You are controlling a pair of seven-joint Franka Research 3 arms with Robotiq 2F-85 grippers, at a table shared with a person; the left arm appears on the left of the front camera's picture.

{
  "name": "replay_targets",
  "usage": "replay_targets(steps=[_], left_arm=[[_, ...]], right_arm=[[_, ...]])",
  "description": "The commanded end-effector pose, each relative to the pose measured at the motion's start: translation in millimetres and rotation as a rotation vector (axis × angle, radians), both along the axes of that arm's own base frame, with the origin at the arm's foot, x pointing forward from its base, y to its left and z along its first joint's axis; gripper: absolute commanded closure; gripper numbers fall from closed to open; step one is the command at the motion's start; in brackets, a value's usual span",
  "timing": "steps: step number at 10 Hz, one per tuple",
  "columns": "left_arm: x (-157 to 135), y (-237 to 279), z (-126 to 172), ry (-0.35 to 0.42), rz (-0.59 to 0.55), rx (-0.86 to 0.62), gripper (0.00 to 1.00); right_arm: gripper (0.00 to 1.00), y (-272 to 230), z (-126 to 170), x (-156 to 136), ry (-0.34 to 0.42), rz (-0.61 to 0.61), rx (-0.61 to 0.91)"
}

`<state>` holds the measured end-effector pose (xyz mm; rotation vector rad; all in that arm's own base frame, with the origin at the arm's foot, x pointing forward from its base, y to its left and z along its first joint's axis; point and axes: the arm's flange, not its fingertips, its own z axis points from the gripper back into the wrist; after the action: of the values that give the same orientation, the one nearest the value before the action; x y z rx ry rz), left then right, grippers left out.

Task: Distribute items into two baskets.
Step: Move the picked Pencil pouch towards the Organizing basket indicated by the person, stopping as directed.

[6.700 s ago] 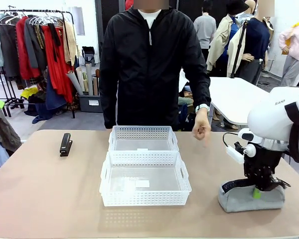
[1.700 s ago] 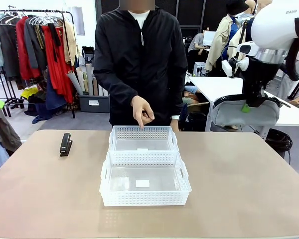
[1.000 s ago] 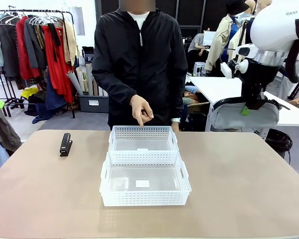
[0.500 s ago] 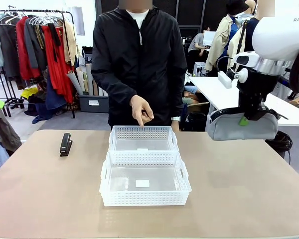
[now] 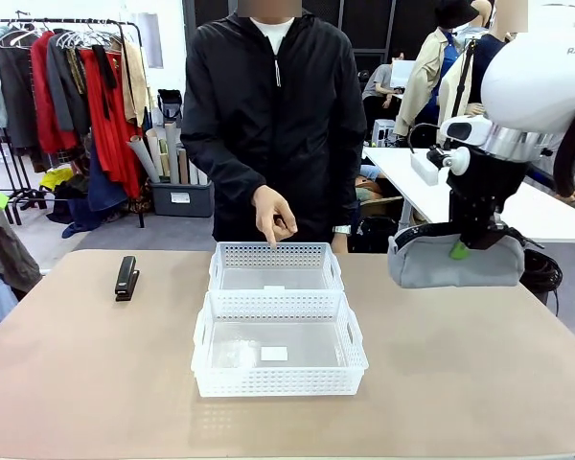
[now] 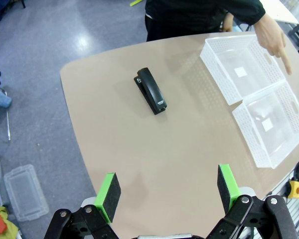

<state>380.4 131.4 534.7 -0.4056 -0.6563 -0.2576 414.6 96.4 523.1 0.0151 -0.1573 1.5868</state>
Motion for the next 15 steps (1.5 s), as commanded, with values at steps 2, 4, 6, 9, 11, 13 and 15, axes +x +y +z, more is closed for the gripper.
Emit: replay_targets(steps=[2, 4, 6, 9, 11, 13, 15], left_arm=[[-0.5, -0.1, -0.6, -0.004, -0.002, -0.012, 0.00], [-0.5, -0.1, -0.6, -0.004, -0.002, -0.012, 0.00], [-0.5, -0.1, -0.6, -0.004, -0.002, -0.012, 0.00], [-0.5, -0.1, -0.6, -0.004, -0.002, -0.012, 0.00], [-0.5, -0.1, -0.6, -0.004, -0.002, -0.012, 0.00], [-0.5, -0.1, -0.6, -0.004, -0.002, -0.012, 0.00], [-0.5, -0.1, -0.6, -0.004, -0.002, -0.012, 0.00]], right_arm=[[1.00, 21.1, -6.0, -3.5, -0.023, 0.004, 0.047], [1.00, 31.9, -12.0, -5.4, 0.000, 0.007, 0.050], [1.00, 44.5, -15.8, -13.9, 0.021, 0.008, 0.049], [1.00, 62.0, -22.8, -21.1, 0.018, 0.001, 0.047], [1.00, 71.2, -28.3, -20.0, 0.002, -0.015, 0.053], [1.00, 82.6, -33.7, -17.9, 0.004, -0.016, 0.041], [1.00, 98.7, -40.2, -14.3, 0.006, -0.009, 0.018]])
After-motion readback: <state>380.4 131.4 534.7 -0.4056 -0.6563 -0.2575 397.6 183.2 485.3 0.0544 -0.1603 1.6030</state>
